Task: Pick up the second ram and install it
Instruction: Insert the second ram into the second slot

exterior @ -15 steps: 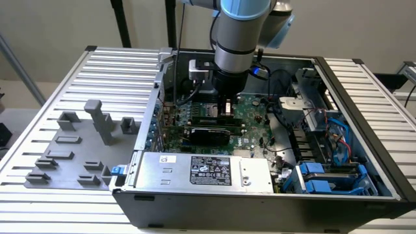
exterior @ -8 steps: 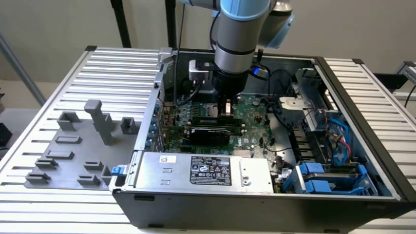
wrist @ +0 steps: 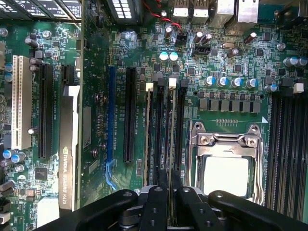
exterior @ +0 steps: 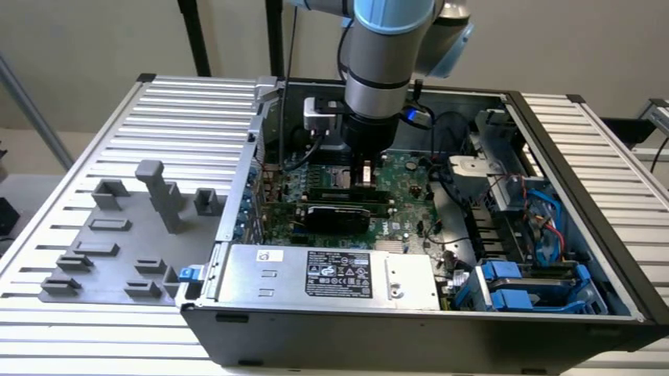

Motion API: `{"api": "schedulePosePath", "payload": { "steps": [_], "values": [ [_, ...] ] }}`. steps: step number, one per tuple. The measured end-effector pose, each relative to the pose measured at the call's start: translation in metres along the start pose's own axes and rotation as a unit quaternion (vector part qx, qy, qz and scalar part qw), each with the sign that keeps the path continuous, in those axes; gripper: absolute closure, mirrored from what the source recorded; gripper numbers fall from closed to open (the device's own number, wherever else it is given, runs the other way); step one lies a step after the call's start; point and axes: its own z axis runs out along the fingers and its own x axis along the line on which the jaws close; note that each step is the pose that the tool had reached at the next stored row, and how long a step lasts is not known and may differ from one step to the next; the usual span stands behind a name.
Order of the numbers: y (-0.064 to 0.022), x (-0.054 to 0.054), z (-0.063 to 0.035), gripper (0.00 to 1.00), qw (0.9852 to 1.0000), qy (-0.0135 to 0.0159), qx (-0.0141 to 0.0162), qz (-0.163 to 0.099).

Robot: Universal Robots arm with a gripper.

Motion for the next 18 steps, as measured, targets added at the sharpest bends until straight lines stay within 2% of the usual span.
{"api": "schedulePosePath", "payload": {
  "steps": [18],
  "values": [
    [0.0013,-0.0007,0.0003,0.86,1.0000,-0.0002,0.0001,0.003]
  ]
}}
